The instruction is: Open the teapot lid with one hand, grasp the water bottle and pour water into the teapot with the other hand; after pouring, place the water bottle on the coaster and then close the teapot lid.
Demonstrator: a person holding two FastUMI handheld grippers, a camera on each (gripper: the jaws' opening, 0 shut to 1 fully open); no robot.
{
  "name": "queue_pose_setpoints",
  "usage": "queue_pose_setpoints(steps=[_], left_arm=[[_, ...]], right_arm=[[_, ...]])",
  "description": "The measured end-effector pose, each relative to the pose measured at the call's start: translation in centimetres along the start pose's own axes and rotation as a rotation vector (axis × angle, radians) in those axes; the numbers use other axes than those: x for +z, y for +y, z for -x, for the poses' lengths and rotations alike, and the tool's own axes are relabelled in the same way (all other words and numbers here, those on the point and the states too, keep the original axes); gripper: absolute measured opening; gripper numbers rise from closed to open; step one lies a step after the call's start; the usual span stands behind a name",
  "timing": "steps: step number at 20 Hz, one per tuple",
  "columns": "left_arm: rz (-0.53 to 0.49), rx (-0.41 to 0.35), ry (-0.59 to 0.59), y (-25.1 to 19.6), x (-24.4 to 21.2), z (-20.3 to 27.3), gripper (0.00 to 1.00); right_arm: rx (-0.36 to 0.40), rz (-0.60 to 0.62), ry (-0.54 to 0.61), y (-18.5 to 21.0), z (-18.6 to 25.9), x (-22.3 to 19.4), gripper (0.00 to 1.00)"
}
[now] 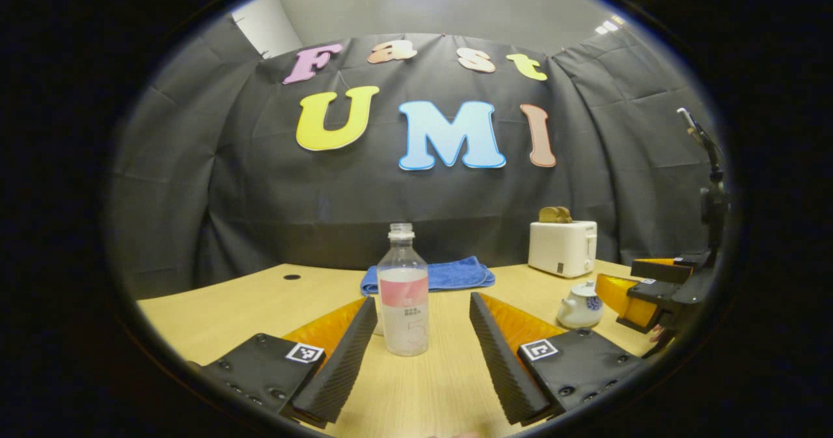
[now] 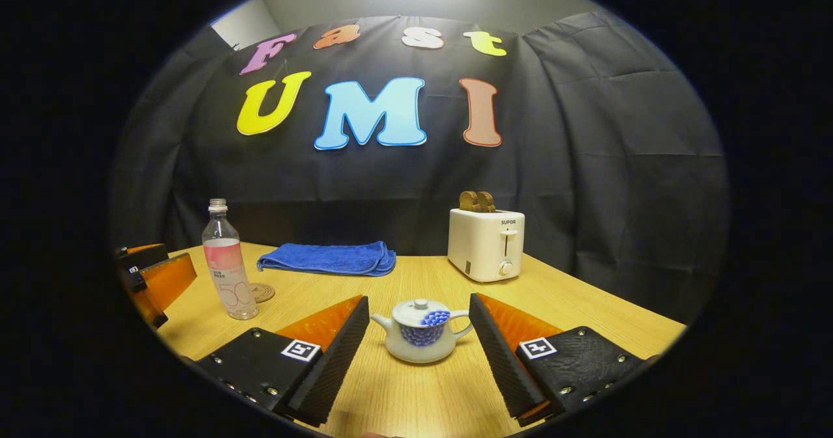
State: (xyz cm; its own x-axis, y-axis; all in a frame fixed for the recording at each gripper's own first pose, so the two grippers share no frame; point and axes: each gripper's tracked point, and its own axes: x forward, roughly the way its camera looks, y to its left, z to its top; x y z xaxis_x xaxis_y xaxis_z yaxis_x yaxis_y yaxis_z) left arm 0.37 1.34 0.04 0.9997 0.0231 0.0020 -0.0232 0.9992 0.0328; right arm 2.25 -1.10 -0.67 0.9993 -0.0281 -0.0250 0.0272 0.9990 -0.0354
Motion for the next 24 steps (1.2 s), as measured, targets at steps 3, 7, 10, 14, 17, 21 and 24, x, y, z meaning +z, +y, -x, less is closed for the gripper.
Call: queue_pose_setpoints(steps=[3, 7, 10, 14, 17, 21, 24], left_arm=[[-0.008, 0.003, 0.007, 0.4, -0.1, -0.2, 1.0], [0.007, 0.011, 0.012, 1.0, 0.0, -0.5, 1.0], [0.007, 0.014, 0.016, 1.1, -0.3, -0.9, 0.99], [-0.006, 0.016, 0.022, 1.1, -0.6, -1.0, 0.99], [-0.008, 0.015, 0.021, 1.2, -0.4, -1.0, 1.0], [-0.007, 0.015, 0.02, 1.1, -0.5, -1.0, 1.0], [-0.011, 0.012, 0.021, 0.9, -0.6, -1.1, 1.0]], right_arm=[[0.005, -0.021, 0.012, -0.3, -1.8, 0.4, 0.95], [0.009, -0.027, 0.06, -0.9, -4.3, 0.0, 0.95], [0.026, 0.006, 0.079, -0.5, -5.6, -0.5, 0.86], [0.027, 0.025, 0.101, -0.4, -6.3, -1.4, 0.64], [0.025, 0.026, 0.114, -0.5, -7.2, -2.1, 0.57], [0.024, 0.01, 0.105, -0.7, -6.7, -1.5, 0.24], [0.031, 0.014, 0.106, -0.6, -6.8, -1.6, 0.24]])
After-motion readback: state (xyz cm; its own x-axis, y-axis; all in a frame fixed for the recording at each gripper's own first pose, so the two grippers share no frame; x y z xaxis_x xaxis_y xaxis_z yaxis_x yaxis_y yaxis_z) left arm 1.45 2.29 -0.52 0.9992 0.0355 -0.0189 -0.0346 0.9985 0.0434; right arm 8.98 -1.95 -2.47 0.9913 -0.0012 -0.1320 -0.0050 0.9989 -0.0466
